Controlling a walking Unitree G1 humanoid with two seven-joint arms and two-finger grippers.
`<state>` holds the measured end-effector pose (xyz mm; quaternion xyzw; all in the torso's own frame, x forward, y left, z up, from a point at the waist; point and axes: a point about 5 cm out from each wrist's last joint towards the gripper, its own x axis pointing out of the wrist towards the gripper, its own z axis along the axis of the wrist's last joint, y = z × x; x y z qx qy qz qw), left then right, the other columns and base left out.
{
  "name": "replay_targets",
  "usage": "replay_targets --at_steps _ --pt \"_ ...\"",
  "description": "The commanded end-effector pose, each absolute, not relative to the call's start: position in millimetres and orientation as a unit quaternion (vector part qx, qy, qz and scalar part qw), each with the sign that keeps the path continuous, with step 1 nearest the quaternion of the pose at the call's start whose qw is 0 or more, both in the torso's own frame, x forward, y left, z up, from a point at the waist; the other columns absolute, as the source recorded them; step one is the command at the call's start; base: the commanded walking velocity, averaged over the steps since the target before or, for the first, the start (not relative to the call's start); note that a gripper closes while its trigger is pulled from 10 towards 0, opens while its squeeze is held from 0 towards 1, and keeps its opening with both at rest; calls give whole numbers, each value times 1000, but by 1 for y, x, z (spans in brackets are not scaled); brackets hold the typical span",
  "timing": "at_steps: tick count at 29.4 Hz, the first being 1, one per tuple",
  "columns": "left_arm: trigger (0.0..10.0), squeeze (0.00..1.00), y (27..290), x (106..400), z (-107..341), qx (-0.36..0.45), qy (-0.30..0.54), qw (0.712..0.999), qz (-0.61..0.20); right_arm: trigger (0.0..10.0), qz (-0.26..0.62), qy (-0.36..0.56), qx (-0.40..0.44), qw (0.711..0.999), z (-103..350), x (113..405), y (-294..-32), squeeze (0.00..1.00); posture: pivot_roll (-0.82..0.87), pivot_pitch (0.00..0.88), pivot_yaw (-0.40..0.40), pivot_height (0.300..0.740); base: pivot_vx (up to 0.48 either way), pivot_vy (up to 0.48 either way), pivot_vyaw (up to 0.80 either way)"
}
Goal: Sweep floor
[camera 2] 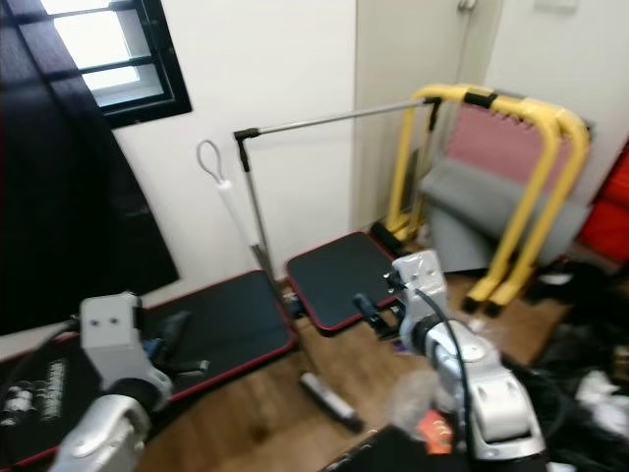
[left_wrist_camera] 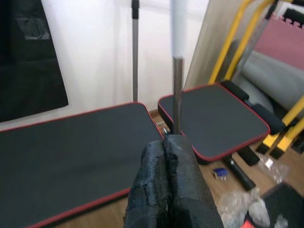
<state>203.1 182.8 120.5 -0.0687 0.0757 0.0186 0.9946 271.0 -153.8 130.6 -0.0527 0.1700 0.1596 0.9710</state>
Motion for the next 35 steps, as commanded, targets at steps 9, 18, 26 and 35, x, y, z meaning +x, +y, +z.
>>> replay_targets --at_steps 9,18,26,35 --pt "10000 0 166 209 123 -61 61 996 -20 10000 131 176 -62 974 121 272 -157 0 -167 0 -30 740 0 0 -800" --pt "10000 0 133 207 123 -46 51 994 -90 10000 80 155 -76 982 117 263 -161 0 -176 0 -38 740 0 0 -800" --pt "10000 0 126 204 120 -46 48 993 -102 10000 32 128 -100 986 125 268 -176 0 -179 0 -45 740 0 0 -800" --pt "10000 0 124 207 119 -37 37 994 -96 10000 38 124 -107 986 120 263 -175 0 -184 0 -60 740 0 0 -800"
